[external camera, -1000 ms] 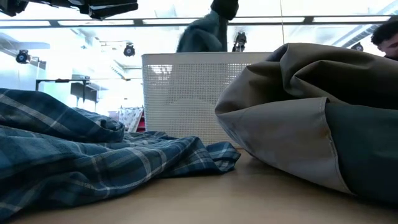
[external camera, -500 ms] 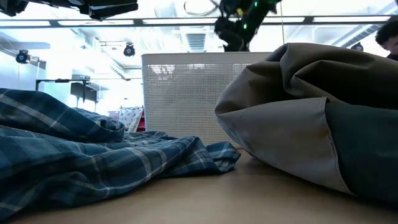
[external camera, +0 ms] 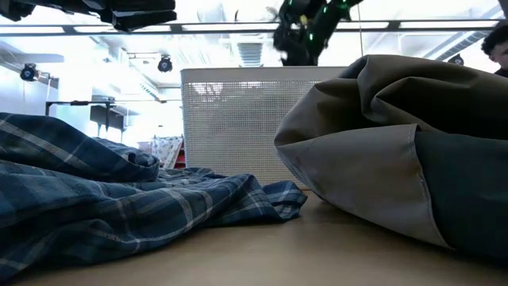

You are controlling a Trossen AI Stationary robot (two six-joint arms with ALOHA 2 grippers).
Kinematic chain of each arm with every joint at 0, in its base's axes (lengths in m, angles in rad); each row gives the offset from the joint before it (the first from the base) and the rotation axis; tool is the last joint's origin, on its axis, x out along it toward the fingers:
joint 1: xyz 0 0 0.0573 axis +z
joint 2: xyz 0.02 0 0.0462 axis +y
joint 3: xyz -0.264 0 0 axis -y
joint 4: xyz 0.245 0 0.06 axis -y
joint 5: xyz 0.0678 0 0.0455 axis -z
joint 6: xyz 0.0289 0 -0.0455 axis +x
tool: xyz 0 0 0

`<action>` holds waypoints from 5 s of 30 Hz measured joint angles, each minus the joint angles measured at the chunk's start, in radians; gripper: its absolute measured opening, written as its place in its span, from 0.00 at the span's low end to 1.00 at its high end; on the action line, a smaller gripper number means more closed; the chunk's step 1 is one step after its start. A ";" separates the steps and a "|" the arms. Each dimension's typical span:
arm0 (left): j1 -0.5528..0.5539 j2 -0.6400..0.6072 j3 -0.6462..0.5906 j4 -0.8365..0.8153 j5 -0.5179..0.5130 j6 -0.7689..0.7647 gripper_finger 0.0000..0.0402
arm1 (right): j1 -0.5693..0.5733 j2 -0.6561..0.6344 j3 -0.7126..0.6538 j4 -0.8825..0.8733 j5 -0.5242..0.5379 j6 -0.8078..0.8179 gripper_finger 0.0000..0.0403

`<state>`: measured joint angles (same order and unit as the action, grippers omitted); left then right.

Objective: Sort clothes

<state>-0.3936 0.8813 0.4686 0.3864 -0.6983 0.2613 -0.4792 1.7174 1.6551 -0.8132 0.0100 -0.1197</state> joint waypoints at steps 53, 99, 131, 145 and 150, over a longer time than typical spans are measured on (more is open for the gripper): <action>0.001 0.048 0.000 0.009 0.000 -0.009 0.37 | -0.096 0.307 0.108 0.031 -0.370 -0.294 0.00; 0.001 0.052 0.000 -0.012 0.000 -0.035 0.09 | -0.114 0.075 0.050 -0.097 -0.243 -0.322 0.00; -0.079 0.207 0.342 -0.809 0.221 -0.306 0.52 | 0.114 -0.285 0.027 -0.039 -0.042 -0.215 0.00; -0.284 0.573 0.514 -1.080 0.436 -0.716 0.61 | 0.392 -0.533 -0.378 0.120 -0.006 -0.039 0.00; -0.302 0.638 0.520 -1.107 0.455 -0.839 0.63 | 0.460 -0.571 -0.536 0.268 -0.008 -0.005 0.00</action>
<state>-0.6952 1.5189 0.9886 -0.7203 -0.2432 -0.5777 -0.0189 1.1461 1.1193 -0.5455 0.0025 -0.1252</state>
